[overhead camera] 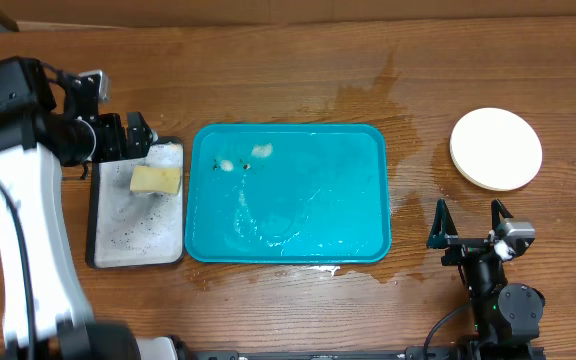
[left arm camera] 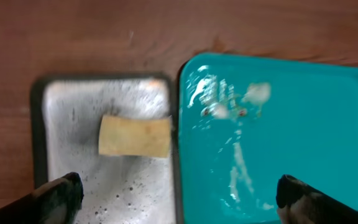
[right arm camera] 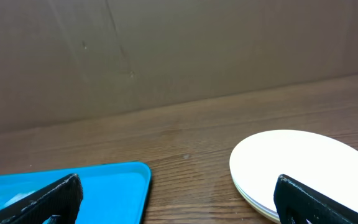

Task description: Clean dirty plates on tray and stack at the side

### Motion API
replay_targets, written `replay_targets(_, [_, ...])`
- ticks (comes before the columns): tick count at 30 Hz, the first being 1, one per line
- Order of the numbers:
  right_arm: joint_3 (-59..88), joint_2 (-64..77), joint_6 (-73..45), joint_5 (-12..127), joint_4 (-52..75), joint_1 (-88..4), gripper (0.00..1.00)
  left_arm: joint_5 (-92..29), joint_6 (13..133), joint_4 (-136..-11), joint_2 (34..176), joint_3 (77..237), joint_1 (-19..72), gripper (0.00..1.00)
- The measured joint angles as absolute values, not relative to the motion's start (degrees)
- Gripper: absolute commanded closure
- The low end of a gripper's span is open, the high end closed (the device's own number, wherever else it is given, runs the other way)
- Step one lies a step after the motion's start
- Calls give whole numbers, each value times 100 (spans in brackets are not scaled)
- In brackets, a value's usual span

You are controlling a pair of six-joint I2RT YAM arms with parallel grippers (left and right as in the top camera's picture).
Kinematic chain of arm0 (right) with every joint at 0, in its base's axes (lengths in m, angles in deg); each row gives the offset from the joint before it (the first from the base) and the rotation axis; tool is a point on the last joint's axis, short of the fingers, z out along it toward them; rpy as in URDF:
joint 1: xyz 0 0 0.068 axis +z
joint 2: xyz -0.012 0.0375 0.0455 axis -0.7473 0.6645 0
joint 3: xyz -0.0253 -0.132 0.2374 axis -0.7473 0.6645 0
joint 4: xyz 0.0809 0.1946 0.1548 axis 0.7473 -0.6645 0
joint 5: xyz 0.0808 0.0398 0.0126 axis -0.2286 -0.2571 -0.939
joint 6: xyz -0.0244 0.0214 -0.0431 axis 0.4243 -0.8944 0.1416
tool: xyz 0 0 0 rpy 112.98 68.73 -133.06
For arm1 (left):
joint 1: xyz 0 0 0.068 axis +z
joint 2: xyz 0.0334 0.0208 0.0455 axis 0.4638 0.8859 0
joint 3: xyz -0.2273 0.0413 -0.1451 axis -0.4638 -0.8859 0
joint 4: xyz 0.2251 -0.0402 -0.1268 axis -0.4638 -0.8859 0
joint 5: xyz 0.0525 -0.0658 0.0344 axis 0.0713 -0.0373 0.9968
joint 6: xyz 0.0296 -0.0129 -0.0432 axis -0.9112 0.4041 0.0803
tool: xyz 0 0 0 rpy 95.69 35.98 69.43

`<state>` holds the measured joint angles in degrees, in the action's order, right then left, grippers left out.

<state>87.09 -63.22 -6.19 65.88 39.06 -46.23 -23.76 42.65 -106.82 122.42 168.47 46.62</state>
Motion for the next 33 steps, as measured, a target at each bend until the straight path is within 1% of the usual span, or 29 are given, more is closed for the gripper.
replay_targets(6, [8709,-6322,-619,6590,3906,-4625,0,-2380,4265,-10682,10629,16860,4211,0])
replay_targets(12, [8709,-6322,-619,6590,3909,-4623,0,-2380,4265,-10660,9623,16641,3875,0])
replay_targets(23, [8709,-6322,-621,6588,3906,-4625,0,-2328,4265,-10566,7916,14226,3820,0])
replay_targets(25, [8709,-6322,-621,6588,3906,-4625,0,-2328,4265,-10114,7569,13771,3787,0])
replay_targets(27, [8709,-6322,-619,6588,3906,-4631,0,-2389,4263,-9366,7237,13341,3695,0])
replay_targets(29, [8709,-6322,-621,6590,3906,-4640,0,-2470,4263,-8514,6928,12941,3588,0])
replay_targets(33, [8709,-6322,-621,6588,3904,-4640,0,-2679,4269,-6311,6264,11957,3328,0])
